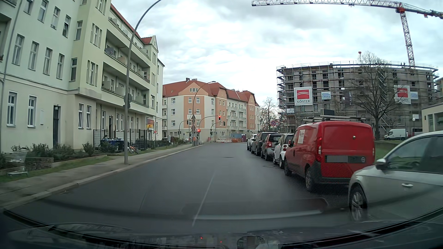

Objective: Follow the waypoints while adhering to traffic rules and regulations

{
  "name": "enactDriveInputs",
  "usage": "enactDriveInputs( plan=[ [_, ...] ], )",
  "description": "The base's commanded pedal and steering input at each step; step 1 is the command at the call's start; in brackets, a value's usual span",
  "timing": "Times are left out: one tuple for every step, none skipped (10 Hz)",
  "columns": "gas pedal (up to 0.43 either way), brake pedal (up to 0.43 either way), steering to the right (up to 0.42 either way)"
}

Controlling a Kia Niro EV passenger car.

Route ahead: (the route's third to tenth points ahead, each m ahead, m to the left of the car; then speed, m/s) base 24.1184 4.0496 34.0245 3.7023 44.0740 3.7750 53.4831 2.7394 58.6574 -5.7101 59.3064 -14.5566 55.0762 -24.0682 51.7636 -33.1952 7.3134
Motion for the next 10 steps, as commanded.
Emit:
enactDriveInputs(
  plan=[
    [0.0, 0.012, -0.001],
    [0.0, 0.012, -0.001],
    [0.0, 0.012, 0.0],
    [0.0, 0.012, 0.0],
    [0.0, 0.012, 0.0],
    [0.0, 0.012, 0.0],
    [0.0, 0.012, 0.0],
    [0.0, 0.012, -0.002],
    [0.0, 0.012, -0.005],
    [0.0, 0.012, -0.007]
  ],
)
